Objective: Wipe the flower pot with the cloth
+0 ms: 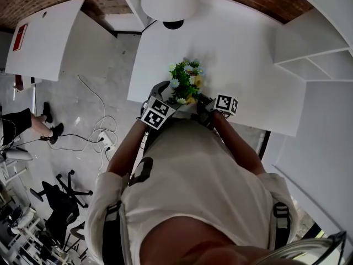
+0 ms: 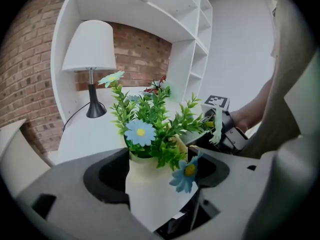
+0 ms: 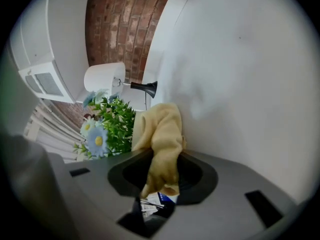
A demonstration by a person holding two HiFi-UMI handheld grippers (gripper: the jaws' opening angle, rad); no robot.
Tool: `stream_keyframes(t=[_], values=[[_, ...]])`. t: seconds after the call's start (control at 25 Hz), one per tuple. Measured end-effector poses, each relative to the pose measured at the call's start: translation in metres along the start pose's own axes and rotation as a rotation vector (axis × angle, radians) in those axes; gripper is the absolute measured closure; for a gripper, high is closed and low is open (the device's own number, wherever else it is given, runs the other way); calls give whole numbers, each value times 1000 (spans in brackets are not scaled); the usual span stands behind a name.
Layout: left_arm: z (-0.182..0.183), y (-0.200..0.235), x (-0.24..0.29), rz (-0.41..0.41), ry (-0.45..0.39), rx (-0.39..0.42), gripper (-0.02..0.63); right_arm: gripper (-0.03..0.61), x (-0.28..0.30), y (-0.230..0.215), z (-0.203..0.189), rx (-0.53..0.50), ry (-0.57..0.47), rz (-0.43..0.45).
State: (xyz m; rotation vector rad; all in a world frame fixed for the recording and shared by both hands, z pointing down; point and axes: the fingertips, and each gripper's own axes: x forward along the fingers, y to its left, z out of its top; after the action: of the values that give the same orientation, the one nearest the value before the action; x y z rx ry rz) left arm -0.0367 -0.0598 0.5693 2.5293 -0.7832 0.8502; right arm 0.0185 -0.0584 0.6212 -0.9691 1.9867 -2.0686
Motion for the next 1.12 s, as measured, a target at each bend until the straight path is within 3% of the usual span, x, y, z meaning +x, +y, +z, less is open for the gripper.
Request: stream_keyframes(t=[0.36, 0.64, 0.84, 0.96, 1.12], values=[[-3, -3, -6, -6, 7, -28, 264, 459, 1, 7, 4, -45, 22, -25], [-2, -5, -2, -30, 4, -39, 265, 460, -8, 49, 21, -120, -18, 54], [-2, -7, -1, -26, 6, -31, 265, 457, -4, 37, 16, -79, -32, 45], [-2, -8, -2, -22, 10, -32, 264, 456, -3, 22, 10, -53, -46, 17], [-2, -15, -4, -30, 12, -57, 264, 460, -4, -2, -1, -53, -36, -84]])
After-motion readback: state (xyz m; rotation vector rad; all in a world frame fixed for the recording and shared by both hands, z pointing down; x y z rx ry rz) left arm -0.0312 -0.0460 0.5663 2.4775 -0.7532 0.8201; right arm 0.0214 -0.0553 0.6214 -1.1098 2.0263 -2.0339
